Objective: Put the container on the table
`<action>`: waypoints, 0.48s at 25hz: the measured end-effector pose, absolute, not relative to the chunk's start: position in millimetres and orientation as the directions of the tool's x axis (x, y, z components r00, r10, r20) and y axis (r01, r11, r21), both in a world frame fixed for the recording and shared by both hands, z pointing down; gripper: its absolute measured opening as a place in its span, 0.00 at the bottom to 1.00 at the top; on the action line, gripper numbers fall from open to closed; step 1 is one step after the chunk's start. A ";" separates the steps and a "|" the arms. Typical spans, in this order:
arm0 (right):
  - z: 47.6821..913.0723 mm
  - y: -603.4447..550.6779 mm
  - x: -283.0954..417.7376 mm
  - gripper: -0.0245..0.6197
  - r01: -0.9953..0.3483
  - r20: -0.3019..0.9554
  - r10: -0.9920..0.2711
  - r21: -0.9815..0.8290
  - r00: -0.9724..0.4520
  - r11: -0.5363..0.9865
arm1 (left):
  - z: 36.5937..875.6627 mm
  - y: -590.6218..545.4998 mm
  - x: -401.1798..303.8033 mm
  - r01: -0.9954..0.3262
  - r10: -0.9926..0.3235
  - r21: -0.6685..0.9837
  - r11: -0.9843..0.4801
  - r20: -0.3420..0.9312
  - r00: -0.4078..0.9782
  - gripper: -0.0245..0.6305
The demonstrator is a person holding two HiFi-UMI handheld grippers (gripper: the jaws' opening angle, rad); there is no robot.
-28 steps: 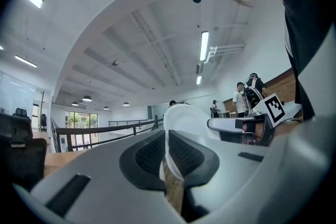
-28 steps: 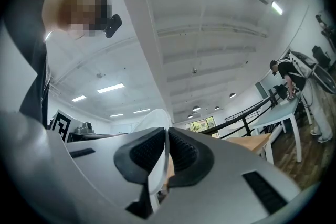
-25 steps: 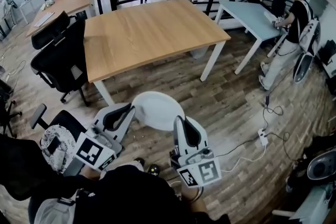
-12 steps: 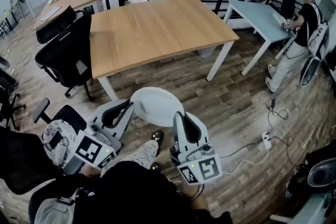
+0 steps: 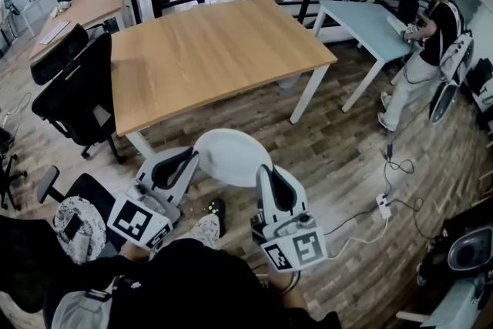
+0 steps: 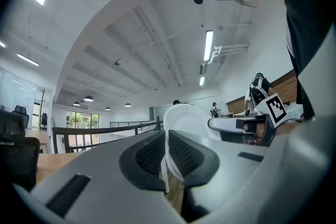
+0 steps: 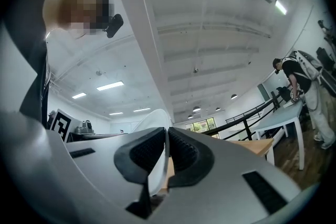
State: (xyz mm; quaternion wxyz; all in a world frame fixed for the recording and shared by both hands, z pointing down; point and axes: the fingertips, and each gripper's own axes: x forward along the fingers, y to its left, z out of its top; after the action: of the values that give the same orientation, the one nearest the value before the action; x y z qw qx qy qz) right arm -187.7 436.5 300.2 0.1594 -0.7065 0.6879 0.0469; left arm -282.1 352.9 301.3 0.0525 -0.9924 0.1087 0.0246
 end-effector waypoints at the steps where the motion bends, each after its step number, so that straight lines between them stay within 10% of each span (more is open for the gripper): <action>1: 300.3 431.4 -181.9 0.09 -0.987 -0.285 -0.957 -0.161 0.052 -0.006 | 301.5 347.8 -276.3 -0.215 -0.210 -0.099 -0.972 -0.062 0.976 0.07; 12: 310.3 358.4 -137.3 0.09 -0.986 -0.250 -0.967 -0.166 0.047 -0.005 | 316.8 276.3 -233.1 -0.230 -0.227 -0.060 -0.971 -0.051 0.973 0.07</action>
State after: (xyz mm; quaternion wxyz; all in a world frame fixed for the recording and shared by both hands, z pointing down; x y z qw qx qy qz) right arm -137.3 358.4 310.3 0.1486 -0.7080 0.6896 0.0321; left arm -233.1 276.3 316.8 0.0327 -0.9926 0.1149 0.0217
